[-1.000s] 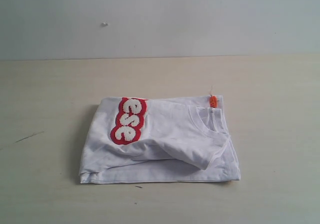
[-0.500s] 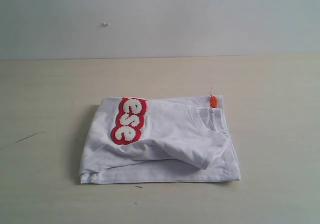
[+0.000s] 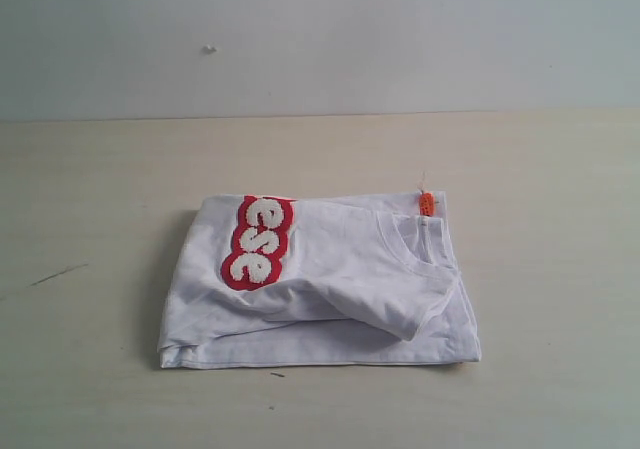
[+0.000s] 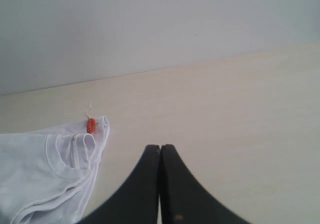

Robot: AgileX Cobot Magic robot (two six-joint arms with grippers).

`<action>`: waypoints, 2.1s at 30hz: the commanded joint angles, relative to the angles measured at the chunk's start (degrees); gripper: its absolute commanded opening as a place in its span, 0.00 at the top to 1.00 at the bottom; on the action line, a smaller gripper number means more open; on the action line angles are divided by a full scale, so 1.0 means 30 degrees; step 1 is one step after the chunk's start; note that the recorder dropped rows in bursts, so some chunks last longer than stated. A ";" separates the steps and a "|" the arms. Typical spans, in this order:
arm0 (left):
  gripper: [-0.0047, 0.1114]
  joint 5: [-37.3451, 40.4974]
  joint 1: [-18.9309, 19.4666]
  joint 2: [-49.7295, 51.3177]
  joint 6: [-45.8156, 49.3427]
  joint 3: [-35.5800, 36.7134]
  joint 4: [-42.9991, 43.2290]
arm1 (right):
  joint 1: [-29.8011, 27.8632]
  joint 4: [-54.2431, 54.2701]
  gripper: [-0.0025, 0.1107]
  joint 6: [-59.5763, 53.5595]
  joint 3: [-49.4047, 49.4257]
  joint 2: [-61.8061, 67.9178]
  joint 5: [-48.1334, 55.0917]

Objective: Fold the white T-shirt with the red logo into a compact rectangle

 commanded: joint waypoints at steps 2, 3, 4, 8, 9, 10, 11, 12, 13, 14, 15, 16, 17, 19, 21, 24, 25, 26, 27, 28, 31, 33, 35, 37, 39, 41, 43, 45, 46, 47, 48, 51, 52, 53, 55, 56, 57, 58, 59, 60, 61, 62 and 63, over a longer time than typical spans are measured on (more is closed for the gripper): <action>0.96 -0.0122 0.0018 -0.0102 0.0004 0.0053 0.0104 | -0.0119 -0.0401 0.98 0.0124 0.0089 -0.0125 -0.0147; 0.96 -0.0122 0.0018 -0.0102 0.0045 0.0053 0.0104 | -0.0119 -0.0402 0.98 -0.0050 0.0089 -0.0125 -0.0147; 0.96 -0.0122 0.0018 -0.0102 0.0045 0.0053 0.0104 | -0.0119 -0.0402 0.98 -0.0220 0.0089 -0.0125 -0.0147; 0.96 -0.0122 0.0018 -0.0102 0.0045 0.0053 0.0104 | -0.0119 -0.0402 0.98 -0.0210 0.0089 -0.0125 -0.0220; 0.96 -0.0122 0.0018 -0.0102 0.0045 0.0053 0.0104 | -0.0119 -0.0402 0.98 -0.0128 0.0089 -0.0125 -0.0220; 0.96 -0.0122 0.0018 -0.0102 0.0045 0.0053 0.0104 | -0.0119 -0.0516 0.98 -0.0131 0.0089 -0.0125 -0.0220; 0.96 -0.0122 0.0018 -0.0102 0.0045 0.0053 0.0104 | -0.0119 -0.0836 0.98 -0.0131 0.0089 -0.0125 -0.0220; 0.96 -0.0122 0.0018 -0.0102 0.0045 0.0053 0.0104 | -0.0119 -0.1151 0.98 0.0124 0.0089 -0.0125 -0.0220; 0.96 -0.0122 0.0018 -0.0102 0.0045 0.0053 0.0104 | -0.0119 -0.1697 0.98 0.0791 0.0089 -0.0125 -0.0220; 0.96 -0.0122 0.0018 -0.0102 0.0045 0.0053 0.0104 | -0.0119 -0.2062 0.98 0.1388 0.0089 -0.0125 -0.0220; 0.96 -0.0122 0.0018 -0.0102 0.0045 0.0053 0.0104 | -0.0119 -0.2158 0.98 0.1725 0.0089 -0.0125 -0.0176; 0.96 -0.0122 0.0018 -0.0102 0.0045 0.0053 0.0104 | -0.0119 -0.2372 0.98 0.1865 0.0089 -0.0125 -0.0180; 0.96 -0.0122 0.0018 -0.0102 0.0045 0.0053 0.0104 | -0.0119 -0.2466 0.98 0.1865 0.0089 -0.0125 -0.0180; 0.96 -0.0122 0.0018 -0.0102 0.0045 0.0053 0.0104 | -0.0119 -0.2803 0.98 0.1783 0.0089 -0.0125 -0.0180; 0.96 -0.0122 0.0018 -0.0102 0.0045 0.0053 0.0104 | -0.0119 -0.2803 0.98 0.1473 0.0089 -0.0125 -0.0180; 0.96 -0.0122 0.0018 -0.0102 0.0045 0.0053 0.0104 | -0.0119 -0.2803 0.98 0.0416 0.0089 -0.0125 -0.0150; 0.96 -0.0122 0.0018 -0.0102 0.0045 0.0053 0.0104 | -0.0119 -0.2803 0.98 0.0249 0.0089 -0.0125 -0.0150; 0.96 -0.0122 0.0018 -0.0102 0.0045 0.0053 0.0104 | -0.0119 -0.2803 0.98 -0.0003 0.0089 -0.0125 -0.0102; 0.96 -0.0122 0.0018 -0.0102 0.0045 0.0053 0.0104 | -0.0119 -0.2803 0.98 -0.0044 0.0089 -0.0125 -0.0104; 0.96 -0.0122 0.0018 -0.0102 0.0045 0.0053 0.0104 | -0.0119 -0.2803 0.98 -0.0044 0.0089 -0.0125 -0.0104; 0.96 -0.0122 0.0018 -0.0102 0.0045 0.0053 0.0104 | -0.0119 -0.2803 0.98 -0.0038 0.0089 -0.0125 0.0218; 0.96 -0.0122 0.0018 -0.0102 0.0045 0.0053 0.0104 | -0.0119 -0.2803 0.98 -0.0038 0.0089 -0.0125 0.0218; 0.96 -0.0122 0.0018 -0.0102 0.0045 0.0053 0.0104 | -0.0119 -0.2803 0.98 -0.0038 0.0089 -0.0125 0.0218; 0.96 -0.0122 0.0018 -0.0102 0.0045 0.0053 0.0104 | -0.0119 -0.2803 0.98 -0.0038 0.0089 -0.0125 0.0218; 0.96 -0.0122 0.0018 -0.0102 0.0045 0.0053 0.0104 | -0.0119 -0.2803 0.98 -0.0038 0.0089 -0.0125 0.0218; 0.96 -0.0122 0.0018 -0.0102 0.0045 0.0053 0.0104 | -0.0119 -0.2803 0.98 -0.0038 0.0089 -0.0125 0.0218; 0.96 -0.0122 0.0018 -0.0102 0.0045 0.0053 0.0104 | -0.0119 -0.2803 0.98 -0.0038 0.0089 -0.0125 0.0218; 0.96 -0.0122 0.0018 -0.0102 0.0045 0.0053 0.0104 | -0.0119 -0.2803 0.98 -0.0038 0.0089 -0.0125 0.0218; 0.96 -0.0122 0.0018 -0.0102 0.0045 0.0053 0.0104 | -0.0119 -0.2803 0.98 -0.0038 0.0089 -0.0125 0.0218; 0.96 -0.0122 0.0018 -0.0102 0.0045 0.0053 0.0104 | -0.0119 -0.2803 0.98 -0.0038 0.0089 -0.0125 0.0218; 0.96 -0.0122 0.0018 -0.0102 0.0045 0.0053 0.0104 | -0.0119 -0.2803 0.98 -0.0038 0.0089 -0.0125 0.0218; 0.96 -0.0122 0.0018 -0.0102 0.0045 0.0053 0.0104 | -0.0119 -0.2803 0.98 -0.0038 0.0089 -0.0125 0.0218; 0.96 -0.0122 0.0018 -0.0102 0.0045 0.0053 0.0104 | -0.0119 -0.2803 0.98 -0.0038 0.0089 -0.0125 0.0218; 0.96 -0.0122 0.0018 -0.0102 0.0045 0.0053 0.0104 | -0.0119 -0.2803 0.98 -0.0038 0.0089 -0.0125 0.0218; 0.96 -0.0122 0.0018 -0.0102 0.0045 0.0053 0.0104 | -0.0119 -0.2803 0.98 -0.0038 0.0089 -0.0125 0.0218; 0.96 -0.0122 0.0018 -0.0102 0.0045 0.0053 0.0104 | -0.0119 -0.2803 0.98 -0.0038 0.0089 -0.0125 0.0218; 0.96 -0.0122 0.0018 -0.0102 0.0045 0.0053 0.0104 | -0.0119 -0.2803 0.98 -0.0038 0.0089 -0.0125 0.0218; 0.96 -0.0122 0.0018 -0.0102 0.0045 0.0053 0.0104 | -0.0119 -0.2803 0.98 -0.0038 0.0089 -0.0125 0.0218; 0.96 -0.0122 0.0018 -0.0102 0.0045 0.0053 0.0104 | -0.0119 -0.2803 0.98 -0.0038 0.0089 -0.0125 0.0218; 0.96 -0.0122 0.0018 -0.0102 0.0045 0.0053 0.0104 | -0.0119 -0.2803 0.98 -0.0038 0.0089 -0.0125 0.0218; 0.96 -0.0122 0.0018 -0.0102 0.0045 0.0053 0.0104 | -0.0119 -0.2803 0.98 -0.0038 0.0089 -0.0125 0.0218; 0.96 -0.0122 0.0018 -0.0102 0.0045 0.0053 0.0104 | -0.0083 -0.2803 0.98 -0.0038 0.0089 -0.0125 0.0218; 0.96 -0.0122 0.0018 -0.0102 0.0045 0.0053 0.0104 | -0.0083 -0.2803 0.98 -0.0038 0.0089 -0.0125 0.0218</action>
